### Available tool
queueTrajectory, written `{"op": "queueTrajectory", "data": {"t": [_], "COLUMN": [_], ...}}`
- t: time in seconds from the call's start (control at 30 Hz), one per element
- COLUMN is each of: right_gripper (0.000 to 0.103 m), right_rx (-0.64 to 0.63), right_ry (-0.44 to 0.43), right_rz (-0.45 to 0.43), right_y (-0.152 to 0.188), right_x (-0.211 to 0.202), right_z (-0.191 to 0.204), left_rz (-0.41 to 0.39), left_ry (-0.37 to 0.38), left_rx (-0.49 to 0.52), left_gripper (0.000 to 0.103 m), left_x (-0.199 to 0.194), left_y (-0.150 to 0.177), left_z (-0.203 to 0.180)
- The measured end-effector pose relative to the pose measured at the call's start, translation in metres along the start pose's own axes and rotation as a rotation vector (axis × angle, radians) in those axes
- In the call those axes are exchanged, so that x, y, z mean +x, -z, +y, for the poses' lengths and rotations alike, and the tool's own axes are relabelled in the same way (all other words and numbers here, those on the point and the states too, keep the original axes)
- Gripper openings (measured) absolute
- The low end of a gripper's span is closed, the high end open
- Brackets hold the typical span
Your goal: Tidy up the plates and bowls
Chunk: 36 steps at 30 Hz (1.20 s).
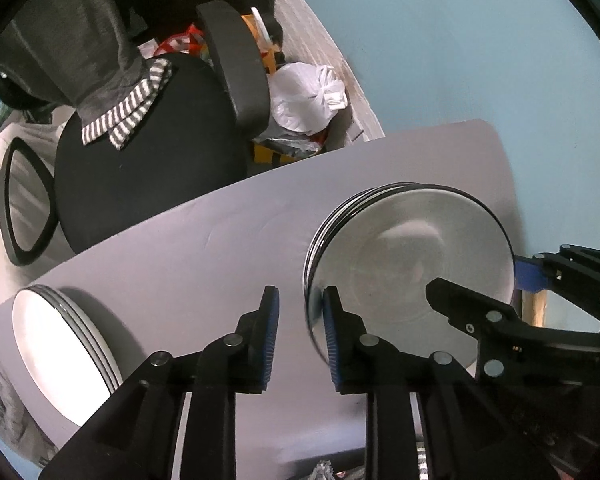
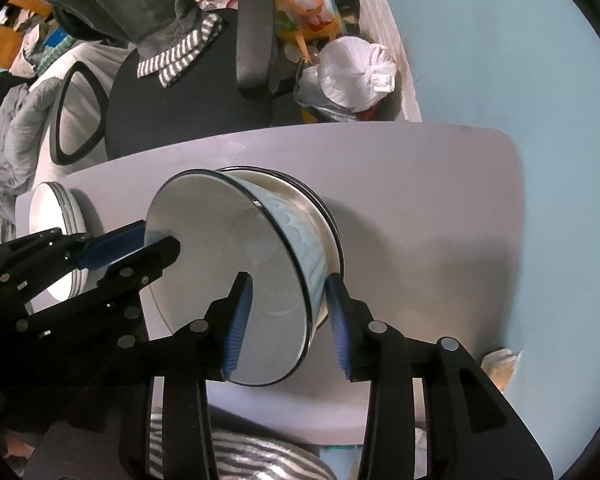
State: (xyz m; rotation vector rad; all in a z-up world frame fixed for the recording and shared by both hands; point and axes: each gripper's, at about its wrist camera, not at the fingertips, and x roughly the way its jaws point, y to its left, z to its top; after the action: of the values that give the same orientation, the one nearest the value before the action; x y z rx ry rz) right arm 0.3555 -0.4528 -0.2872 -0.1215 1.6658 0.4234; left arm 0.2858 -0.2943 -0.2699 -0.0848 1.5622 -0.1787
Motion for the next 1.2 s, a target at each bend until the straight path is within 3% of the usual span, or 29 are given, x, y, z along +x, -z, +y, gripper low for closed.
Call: {"op": "queueTrajectory", "data": {"t": [0.07, 0.23, 0.33, 0.4, 0.47, 0.63, 0.73, 0.97, 1.2], "right_gripper": [0.047, 0.048, 0.048, 0.069, 0.07, 0.069, 0.069, 0.069, 0.069], "right_rx": [-0.004, -0.011, -0.004, 0.008, 0.018, 0.032, 0.037, 0.021, 0.036], "right_ry": [0.031, 0.047, 0.071, 0.065, 0.055, 0.048, 0.055, 0.101, 0.104], "right_rz": [-0.017, -0.042, -0.062, -0.083, -0.129, -0.179, -0.214, -0.331, -0.399], "right_y": [0.001, 0.002, 0.007, 0.014, 0.023, 0.038, 0.047, 0.067, 0.086], "right_x": [-0.004, -0.009, -0.016, -0.024, -0.035, -0.054, -0.065, -0.095, -0.115], "right_z": [0.001, 0.0, -0.001, -0.002, -0.002, -0.001, 0.002, 0.013, 0.018], "left_rz": [-0.013, -0.039, -0.067, -0.107, -0.149, -0.234, -0.284, -0.361, -0.426], "left_ry": [0.012, 0.024, 0.022, 0.02, 0.016, 0.018, -0.005, -0.007, -0.023], "left_rx": [-0.012, -0.015, -0.028, -0.034, -0.04, -0.039, -0.025, -0.038, 0.015], "left_gripper": [0.028, 0.029, 0.035, 0.045, 0.05, 0.052, 0.061, 0.072, 0.08], "left_x": [-0.003, -0.012, -0.022, -0.034, -0.046, -0.072, -0.087, -0.115, -0.141], "left_y": [0.002, 0.008, 0.014, 0.021, 0.029, 0.049, 0.062, 0.084, 0.103], "left_z": [0.003, 0.005, 0.008, 0.011, 0.013, 0.019, 0.023, 0.032, 0.028]}}
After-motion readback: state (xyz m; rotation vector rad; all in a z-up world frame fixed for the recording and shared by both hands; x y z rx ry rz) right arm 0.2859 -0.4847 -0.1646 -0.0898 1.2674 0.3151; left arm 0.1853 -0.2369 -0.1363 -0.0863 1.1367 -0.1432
